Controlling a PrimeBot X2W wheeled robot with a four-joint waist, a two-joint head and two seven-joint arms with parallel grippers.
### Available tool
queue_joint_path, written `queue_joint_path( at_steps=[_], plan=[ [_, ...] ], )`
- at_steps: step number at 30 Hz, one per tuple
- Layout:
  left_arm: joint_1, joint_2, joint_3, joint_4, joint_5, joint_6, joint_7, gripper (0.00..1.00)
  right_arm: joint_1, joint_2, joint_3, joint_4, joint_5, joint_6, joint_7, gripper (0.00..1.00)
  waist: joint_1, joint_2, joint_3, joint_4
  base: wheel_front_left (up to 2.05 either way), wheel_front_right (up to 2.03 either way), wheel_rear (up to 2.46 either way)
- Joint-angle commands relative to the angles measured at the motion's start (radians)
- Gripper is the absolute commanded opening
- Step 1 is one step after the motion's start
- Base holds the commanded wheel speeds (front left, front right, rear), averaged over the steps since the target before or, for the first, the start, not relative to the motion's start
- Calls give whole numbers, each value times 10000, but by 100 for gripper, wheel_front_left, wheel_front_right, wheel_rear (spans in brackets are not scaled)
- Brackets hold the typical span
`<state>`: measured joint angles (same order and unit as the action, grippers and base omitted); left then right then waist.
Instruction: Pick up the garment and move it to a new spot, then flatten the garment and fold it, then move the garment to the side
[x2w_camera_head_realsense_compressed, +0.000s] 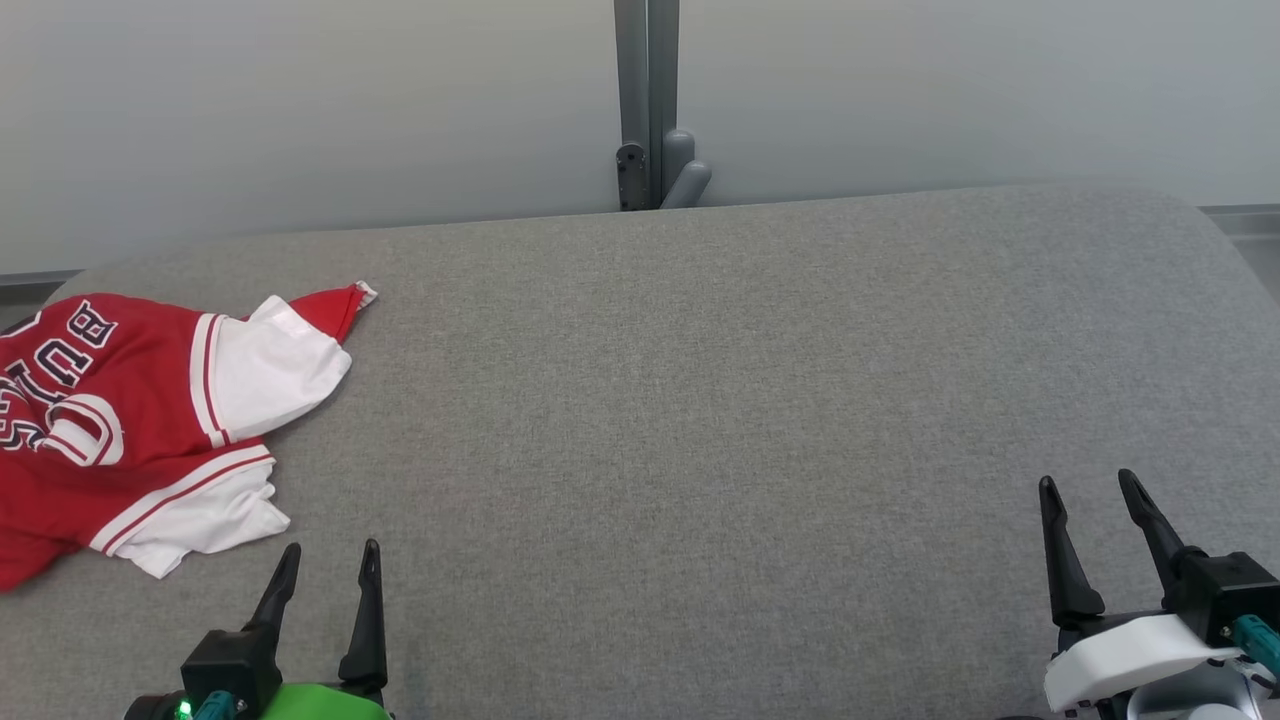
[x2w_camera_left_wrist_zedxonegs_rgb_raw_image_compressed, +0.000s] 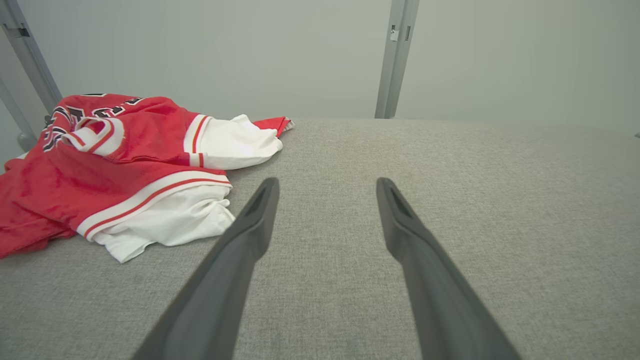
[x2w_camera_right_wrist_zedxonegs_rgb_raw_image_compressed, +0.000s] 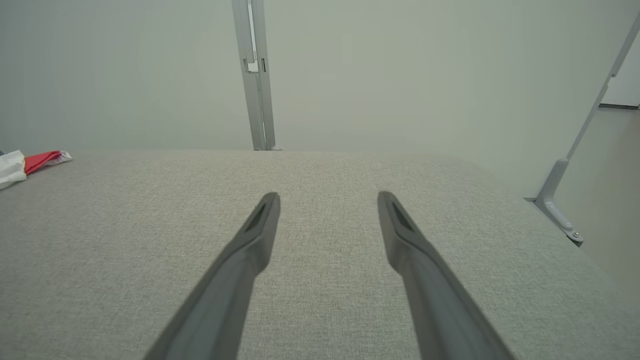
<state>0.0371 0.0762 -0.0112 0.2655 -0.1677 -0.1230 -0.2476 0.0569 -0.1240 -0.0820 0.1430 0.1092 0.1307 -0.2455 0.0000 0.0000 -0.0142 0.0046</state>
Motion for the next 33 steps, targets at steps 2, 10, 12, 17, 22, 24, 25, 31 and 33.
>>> queue_joint_path(
  at_steps=[2,10,12,17,22,24,25,31,33],
  plan=[
    [60,-34,56,59,261,-29,-111,100,122,-23,-66,-18,-305,0,-121,100,0,0,-3,-13,0,0,0],
    [66,-104,207,100,584,-64,-181,100,170,-20,-114,57,-515,0,-214,100,0,0,-20,-24,0,0,0],
    [64,-117,238,102,591,-56,-179,100,157,-8,-130,72,-475,0,-214,100,0,0,-24,-31,0,0,0],
    [49,-132,332,113,580,-67,-179,100,107,14,-142,93,-374,0,-214,100,0,0,-13,-47,0,0,0],
    [12,-148,394,152,573,-75,-179,100,97,41,-123,112,-205,0,-214,100,0,0,3,-48,0,0,0],
    [-6,-153,414,166,556,-77,-179,100,94,32,-115,113,-194,0,-213,100,0,0,5,-45,0,0,0],
    [-8,-157,421,169,551,-78,-179,100,91,32,-117,110,-184,0,-214,100,0,0,6,-45,0,0,0],
    [2,-173,431,210,561,-86,-180,100,73,40,-79,94,-169,0,-213,100,0,0,-2,-47,0,0,0],
    [-1,-171,414,220,584,-86,-180,100,104,63,-78,61,-192,0,-213,100,0,0,-15,-13,0,0,0]
  ],
)
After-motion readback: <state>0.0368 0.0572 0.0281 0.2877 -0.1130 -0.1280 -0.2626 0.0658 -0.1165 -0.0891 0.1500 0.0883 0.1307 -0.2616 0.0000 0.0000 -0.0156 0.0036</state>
